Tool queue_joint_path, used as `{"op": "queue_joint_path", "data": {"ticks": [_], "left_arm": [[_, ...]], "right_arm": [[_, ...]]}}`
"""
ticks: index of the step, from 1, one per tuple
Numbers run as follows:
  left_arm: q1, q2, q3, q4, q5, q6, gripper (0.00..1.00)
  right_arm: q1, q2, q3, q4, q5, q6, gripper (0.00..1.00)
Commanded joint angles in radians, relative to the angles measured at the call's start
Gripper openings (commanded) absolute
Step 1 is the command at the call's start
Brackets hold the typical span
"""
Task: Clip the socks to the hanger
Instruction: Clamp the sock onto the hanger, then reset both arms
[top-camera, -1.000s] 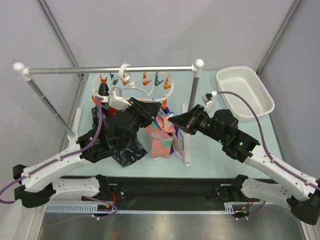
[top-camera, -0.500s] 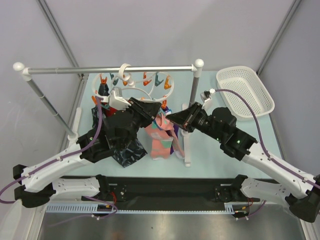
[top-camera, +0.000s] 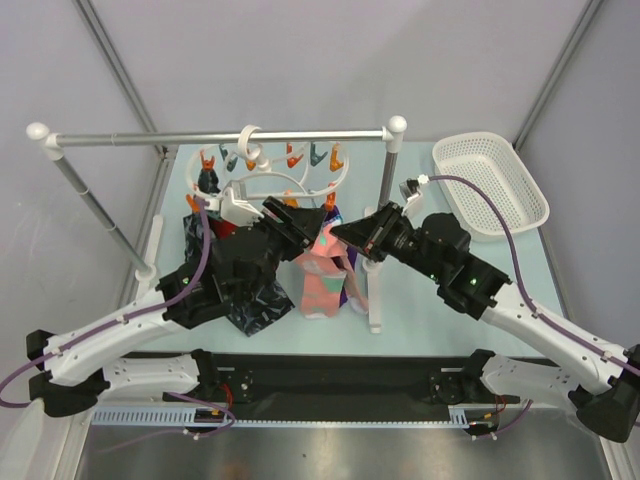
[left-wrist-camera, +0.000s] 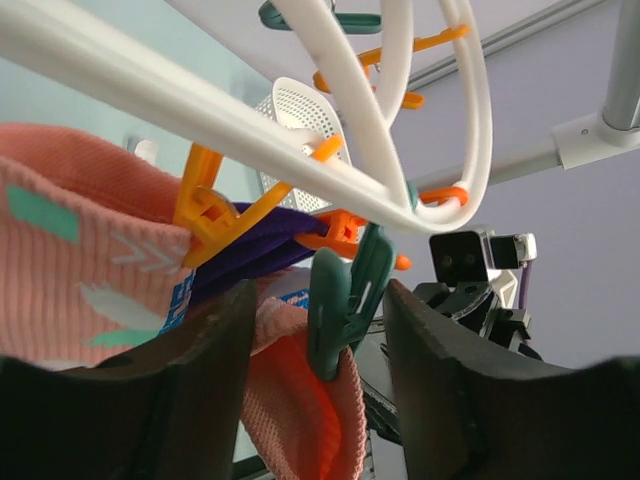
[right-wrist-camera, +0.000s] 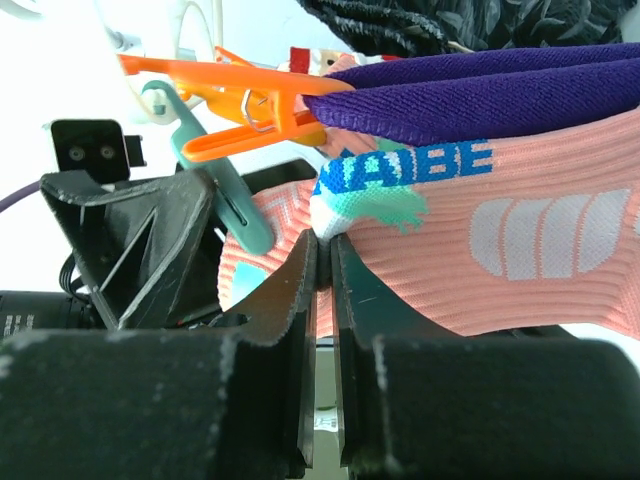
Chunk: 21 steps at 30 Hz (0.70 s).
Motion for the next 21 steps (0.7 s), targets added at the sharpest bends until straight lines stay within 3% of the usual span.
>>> {"op": "queue_joint_path", "data": {"ticks": [1,5,11,15,21], "left_arm": [[0.002,-0.029,-0.012,-0.013,0.000,-0.010,0.60],[0.002,-0.065,-0.021,-0.021,-0.006,-0.010,0.69],[0.002,-0.164,-0.061,-0.027,-0.020,0.010,0.75],[0.002,-0.271,-0.120,0.020,0.012,0.085,0.80],[0.002,-0.433,-0.231,0.054,0.051,0.205,0.83]], "right_arm": [[0.005,0.013,0.055,0.085,0.022,-0.023,0.03],[0.005,0.035,0.057,0.090,0.023,-0.029,0.09],[0.005,0.047,0.046,0.073,0.032,-0.048,0.17],[0.005,0.044,0.052,0.030,0.042,-0.087,0.41],[-0.001,-0.011,0.075,-0.156,0.060,-0.227,0.63]]}}
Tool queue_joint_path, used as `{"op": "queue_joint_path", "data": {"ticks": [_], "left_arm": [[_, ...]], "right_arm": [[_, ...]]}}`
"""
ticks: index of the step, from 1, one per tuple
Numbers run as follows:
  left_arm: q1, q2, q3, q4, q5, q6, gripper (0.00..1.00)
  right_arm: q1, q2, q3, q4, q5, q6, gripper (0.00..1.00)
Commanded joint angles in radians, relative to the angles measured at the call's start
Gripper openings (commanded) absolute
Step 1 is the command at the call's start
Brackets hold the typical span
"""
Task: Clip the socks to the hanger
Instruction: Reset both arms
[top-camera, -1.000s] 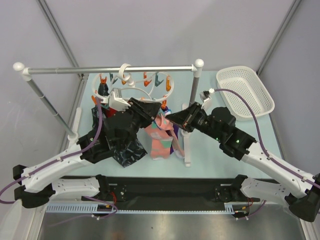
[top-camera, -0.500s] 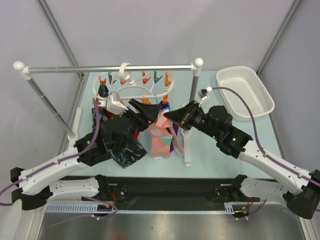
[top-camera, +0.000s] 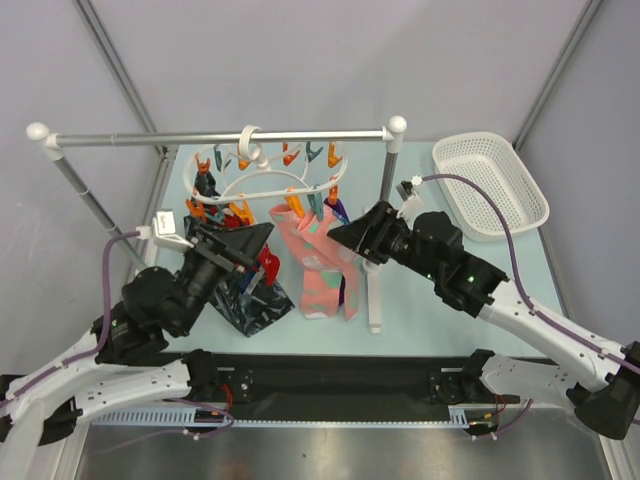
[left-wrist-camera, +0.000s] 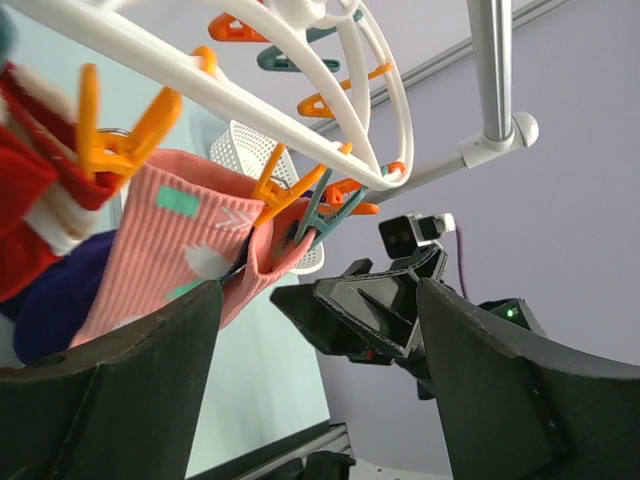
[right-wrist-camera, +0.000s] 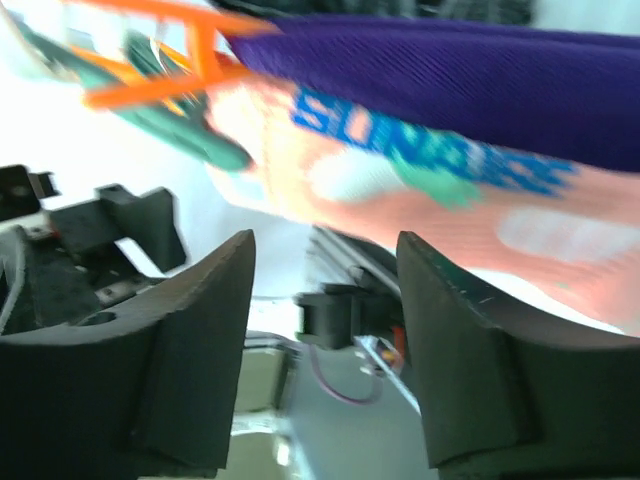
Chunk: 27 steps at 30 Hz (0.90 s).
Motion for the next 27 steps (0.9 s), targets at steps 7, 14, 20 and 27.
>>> {"op": "queue_joint_path", "data": {"ticks": [7,14,20,27], "left_arm": [[0.002,-0.257,-0.166,-0.119,0.023,0.121,0.91],[0.002,-0.479,-0.298,-0.234,0.069,0.095,1.00],[0.002,-0.725,-0.470,-0.210,0.114,0.035,0.99],[0.002,-0.730,-0.685,0.024,0.279,0.090,1.00]], "right_arm": [[-0.038,-0.182,0.066,-0.389,0.130,-0.242,0.71],[-0.061,-0.336,-0.011,-0.619,0.310,-0.300,0.88],[-0.061,-0.497,-0.250,-0.503,0.379,-0.239,1.00],[-0.062,-0.525,-0.435,-0.267,0.408,-0.259,1.00]]}}
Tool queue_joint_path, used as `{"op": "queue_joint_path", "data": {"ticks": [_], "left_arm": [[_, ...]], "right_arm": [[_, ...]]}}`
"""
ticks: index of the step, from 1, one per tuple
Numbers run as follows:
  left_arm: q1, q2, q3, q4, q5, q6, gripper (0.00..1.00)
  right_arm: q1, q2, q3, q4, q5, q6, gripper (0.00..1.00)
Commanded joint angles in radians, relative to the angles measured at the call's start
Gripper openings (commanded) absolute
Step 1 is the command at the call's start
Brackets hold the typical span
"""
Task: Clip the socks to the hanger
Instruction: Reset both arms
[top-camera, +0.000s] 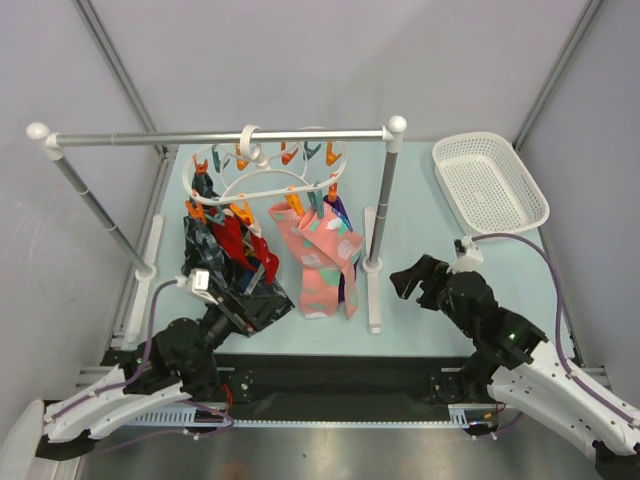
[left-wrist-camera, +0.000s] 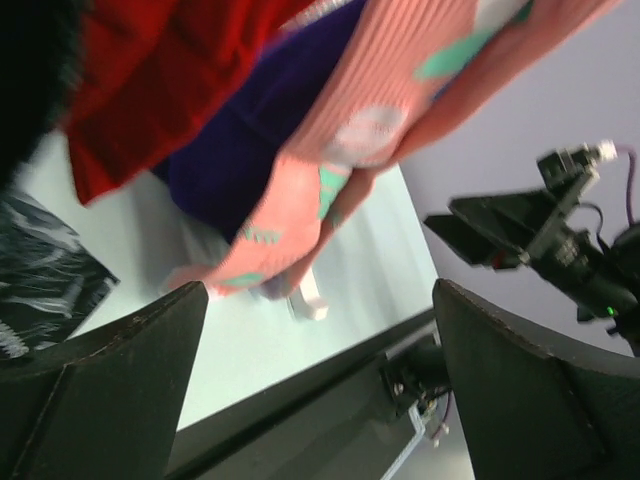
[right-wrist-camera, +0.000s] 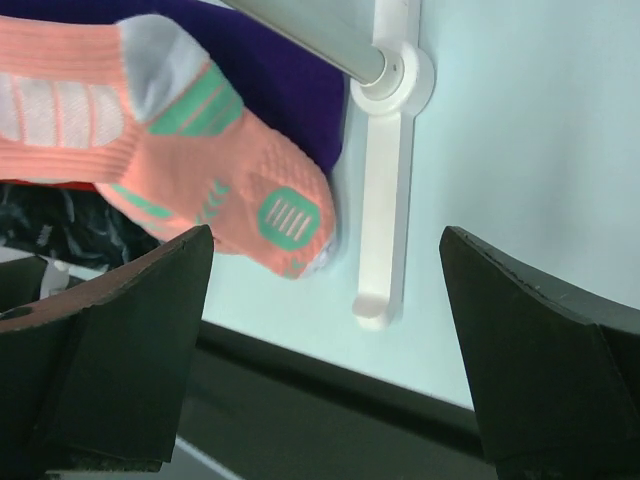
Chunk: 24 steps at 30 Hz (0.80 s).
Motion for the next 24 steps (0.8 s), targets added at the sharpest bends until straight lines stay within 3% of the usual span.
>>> {"op": "queue_joint_path", "data": {"ticks": [1,5,8,12,15,19,24], "left_arm": [[0.002,-0.125,-0.114,0.224,0.143,0.036,0.99],[0.002,-0.131,-0.230,0.388,0.235,0.022,1.00],[0.002,-0.139,-0.314,0.526,0.294,0.016,1.00],[0.002,-0.139,-0.450,0.677,0.357,-0.016,1.00],[0.002,-0.142,-0.558,0.862,0.421,-0.073,1.00],[0.002,-0.144,-0.557,0.834,0.439,-0.059,1.00],[0.003,-0.144,-0.555,0.829,0.456,-0.067,1.00]], "right_arm": [[-0.004,-0.013,-0.090,0.211,0.051,-0.026,1.00],[-0.005,-0.066,-0.251,0.319,0.065,0.006,1.00],[-0.013,-0.212,-0.427,0.460,0.020,0.032,1.00],[-0.021,-0.494,-0.595,0.471,0.036,0.104,1.00],[-0.028,-0.380,-0.644,0.558,0.007,0.168,1.00],[-0.011,-0.373,-0.650,0.510,0.040,0.216,0.99],[-0.008,-0.479,-0.649,0.420,0.068,0.208,1.00]]}}
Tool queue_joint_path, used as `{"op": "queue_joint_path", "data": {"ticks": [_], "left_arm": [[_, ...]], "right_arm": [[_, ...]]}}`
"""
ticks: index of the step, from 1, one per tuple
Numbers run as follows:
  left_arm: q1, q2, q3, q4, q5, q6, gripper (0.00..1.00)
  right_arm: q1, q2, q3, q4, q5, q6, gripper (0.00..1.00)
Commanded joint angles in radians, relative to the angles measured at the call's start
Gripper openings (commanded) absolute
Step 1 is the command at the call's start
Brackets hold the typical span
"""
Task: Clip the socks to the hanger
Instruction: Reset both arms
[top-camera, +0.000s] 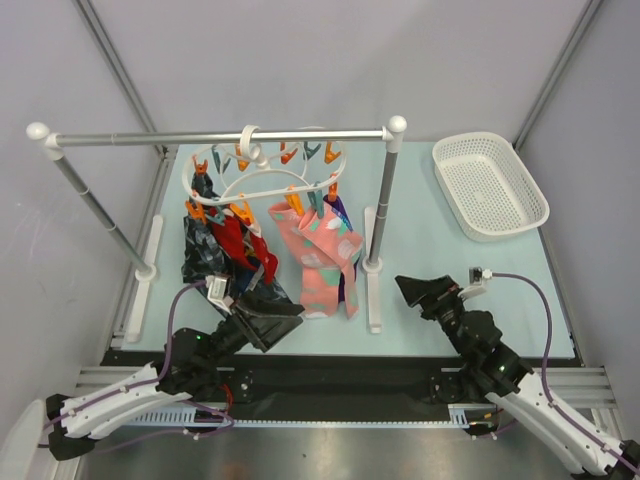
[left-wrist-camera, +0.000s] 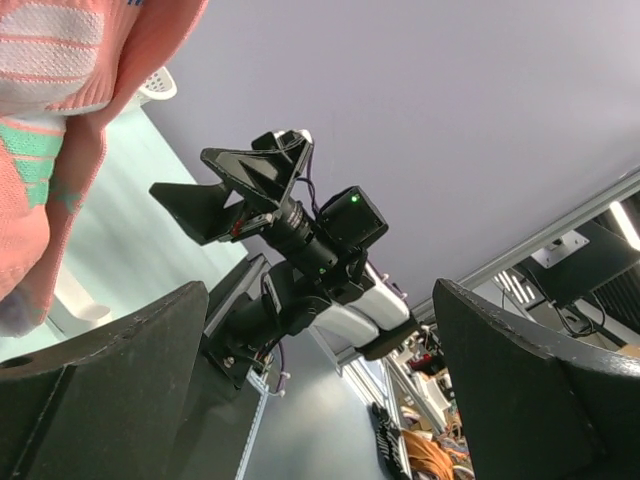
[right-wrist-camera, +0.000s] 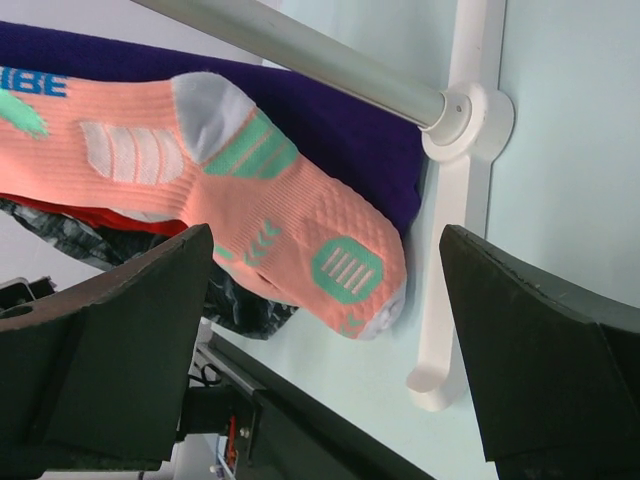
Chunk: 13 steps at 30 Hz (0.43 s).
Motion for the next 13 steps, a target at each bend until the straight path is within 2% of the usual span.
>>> {"op": "queue_joint_path", "data": {"ticks": [1,6,10,13], "left_arm": [[0.003,-0.140,-0.219,0.048,0.037,-0.012,1.00],[0.003,-0.142,-0.219,0.036,0.015,0.002,1.00],[0.003,-0.142,-0.222,0.112,0.041,0.017,1.00],[0.003,-0.142,-0.228,0.201,0.110,0.035,1.00]], "right_arm": [[0.008,-0.020,-0.128,-0.013,0.048,0.027,1.00],[0.017,0.020,-0.128,-0.036,0.060,0.074,1.00],[0.018,-0.002,-0.128,-0.060,0.033,0.100,1.00],[0.018,-0.035,-0.130,0.004,-0.047,0.088,1.00]]}}
